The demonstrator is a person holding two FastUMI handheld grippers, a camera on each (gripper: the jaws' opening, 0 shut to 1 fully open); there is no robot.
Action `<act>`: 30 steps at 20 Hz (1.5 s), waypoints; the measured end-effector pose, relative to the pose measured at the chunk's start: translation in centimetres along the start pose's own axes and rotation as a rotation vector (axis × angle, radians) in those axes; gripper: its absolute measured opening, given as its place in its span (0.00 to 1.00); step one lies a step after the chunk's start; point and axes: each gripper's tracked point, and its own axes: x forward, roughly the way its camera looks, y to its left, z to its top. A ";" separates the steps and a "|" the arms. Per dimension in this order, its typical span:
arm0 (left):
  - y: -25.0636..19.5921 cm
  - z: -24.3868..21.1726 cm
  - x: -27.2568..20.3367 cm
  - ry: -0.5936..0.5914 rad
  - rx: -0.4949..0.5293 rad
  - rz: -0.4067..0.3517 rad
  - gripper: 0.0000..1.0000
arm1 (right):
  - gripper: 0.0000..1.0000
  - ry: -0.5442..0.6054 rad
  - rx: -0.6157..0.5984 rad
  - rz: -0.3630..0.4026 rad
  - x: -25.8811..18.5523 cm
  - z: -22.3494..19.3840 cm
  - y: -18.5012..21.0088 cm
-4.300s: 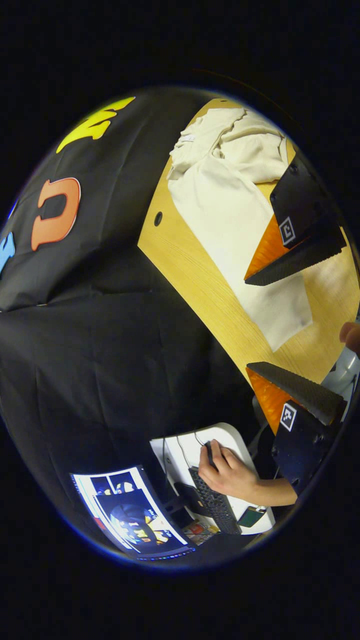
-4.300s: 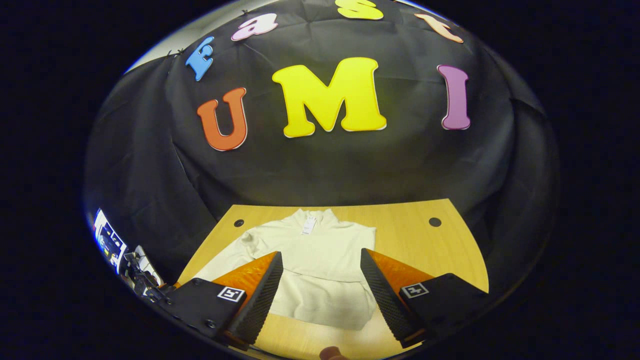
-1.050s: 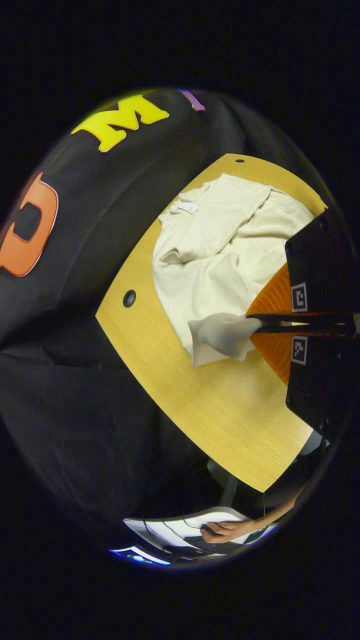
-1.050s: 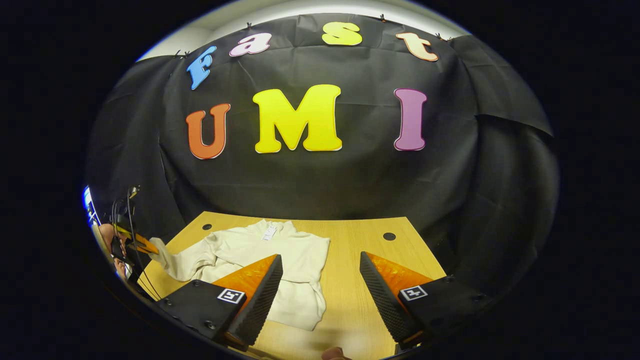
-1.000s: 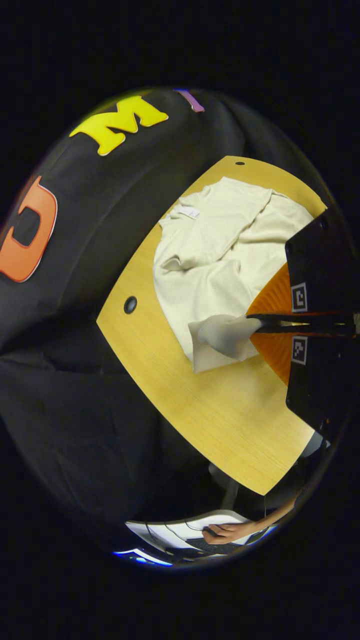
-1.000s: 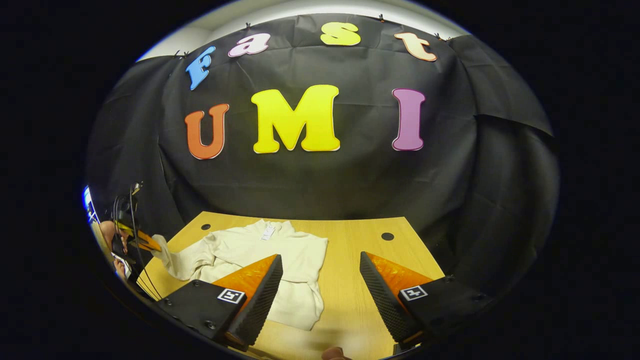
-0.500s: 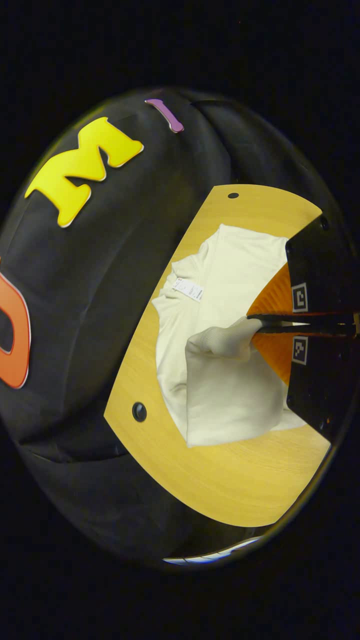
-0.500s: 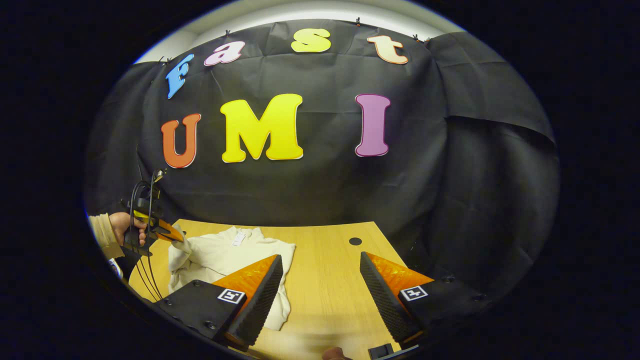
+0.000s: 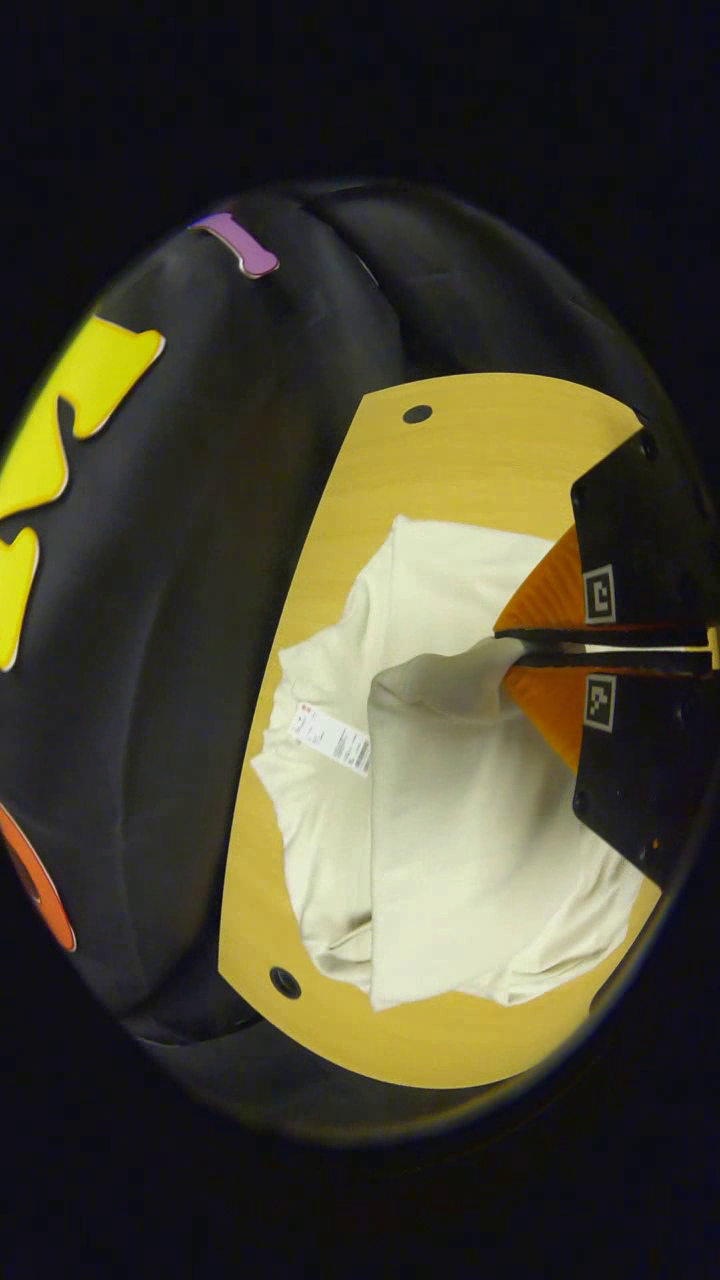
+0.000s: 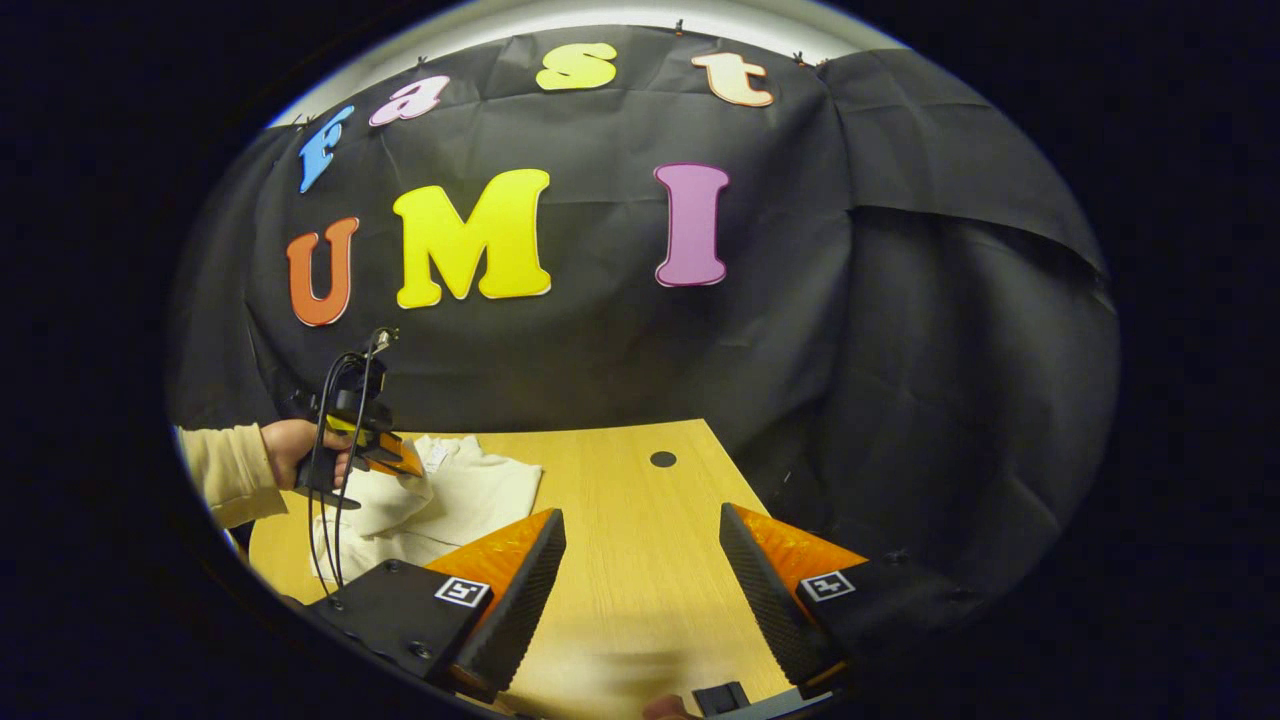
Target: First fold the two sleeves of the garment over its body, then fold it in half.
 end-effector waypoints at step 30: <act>-3.3 3.6 -8.4 -0.166 0.122 -0.213 0.99 | 0.96 0.113 -0.072 0.126 0.7 -5.3 8.7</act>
